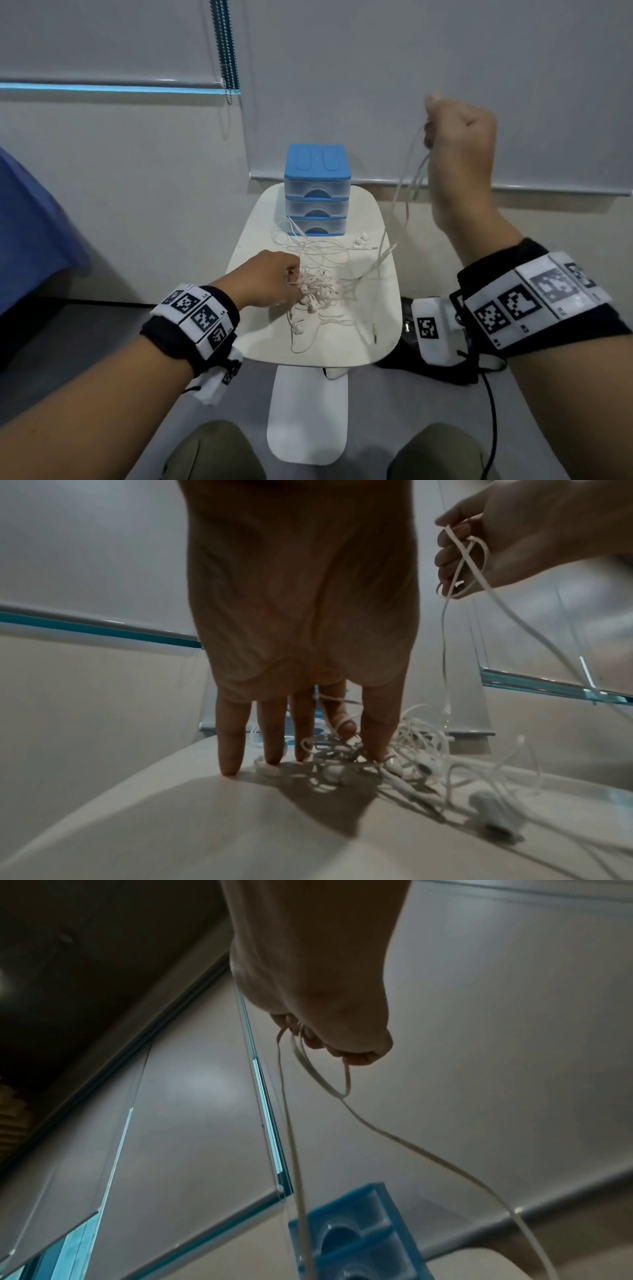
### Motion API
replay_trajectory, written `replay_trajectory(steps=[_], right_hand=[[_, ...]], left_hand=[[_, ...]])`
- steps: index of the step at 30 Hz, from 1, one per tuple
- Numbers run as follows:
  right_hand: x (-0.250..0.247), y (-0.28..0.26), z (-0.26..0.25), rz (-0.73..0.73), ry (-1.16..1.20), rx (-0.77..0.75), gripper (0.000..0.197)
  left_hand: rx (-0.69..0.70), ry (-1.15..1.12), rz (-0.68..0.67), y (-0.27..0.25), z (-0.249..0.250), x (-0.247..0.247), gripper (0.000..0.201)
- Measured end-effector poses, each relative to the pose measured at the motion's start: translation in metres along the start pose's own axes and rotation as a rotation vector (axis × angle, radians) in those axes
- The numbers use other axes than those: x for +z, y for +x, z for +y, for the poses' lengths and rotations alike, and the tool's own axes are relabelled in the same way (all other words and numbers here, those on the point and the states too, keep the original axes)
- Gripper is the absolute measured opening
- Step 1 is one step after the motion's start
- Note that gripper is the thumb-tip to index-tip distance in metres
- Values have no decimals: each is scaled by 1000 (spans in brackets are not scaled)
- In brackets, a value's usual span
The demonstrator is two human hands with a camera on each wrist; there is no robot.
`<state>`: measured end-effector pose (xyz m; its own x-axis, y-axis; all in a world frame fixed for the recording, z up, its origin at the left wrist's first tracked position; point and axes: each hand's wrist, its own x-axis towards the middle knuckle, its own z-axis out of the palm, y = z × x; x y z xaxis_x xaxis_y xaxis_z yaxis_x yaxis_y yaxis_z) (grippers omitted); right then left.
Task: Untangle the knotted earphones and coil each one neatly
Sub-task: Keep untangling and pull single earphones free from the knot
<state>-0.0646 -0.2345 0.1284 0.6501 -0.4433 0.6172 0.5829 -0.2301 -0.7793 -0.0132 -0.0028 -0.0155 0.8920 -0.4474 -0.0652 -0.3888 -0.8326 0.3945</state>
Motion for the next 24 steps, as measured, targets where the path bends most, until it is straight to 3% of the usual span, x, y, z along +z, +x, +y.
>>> replay_trajectory(steps=[5,9,11,16,20,24], right_hand=[[11,-18,43,-186,-300,120,49],[13,-35,68,-470,-849,220,6],[15,-50,76,-630,-997,220,30],[17,-78,102,-1089,-1056,388,28],[15,-86,115,-1102,-1045,320,30],[12,-89,121,-1068,-1031,205,8]], left_hand=[[-54,52,-52,-6,-4,-1,30],[-60,71,-102,-3,-4,-1,32],[-54,81,-119,-1,-5,-1,33],[-28,66,-127,-3,-7,-5,34],[-33,52,-121,-5,-7,-5,34],[-34,53,-123,-6,-6,-4,33]])
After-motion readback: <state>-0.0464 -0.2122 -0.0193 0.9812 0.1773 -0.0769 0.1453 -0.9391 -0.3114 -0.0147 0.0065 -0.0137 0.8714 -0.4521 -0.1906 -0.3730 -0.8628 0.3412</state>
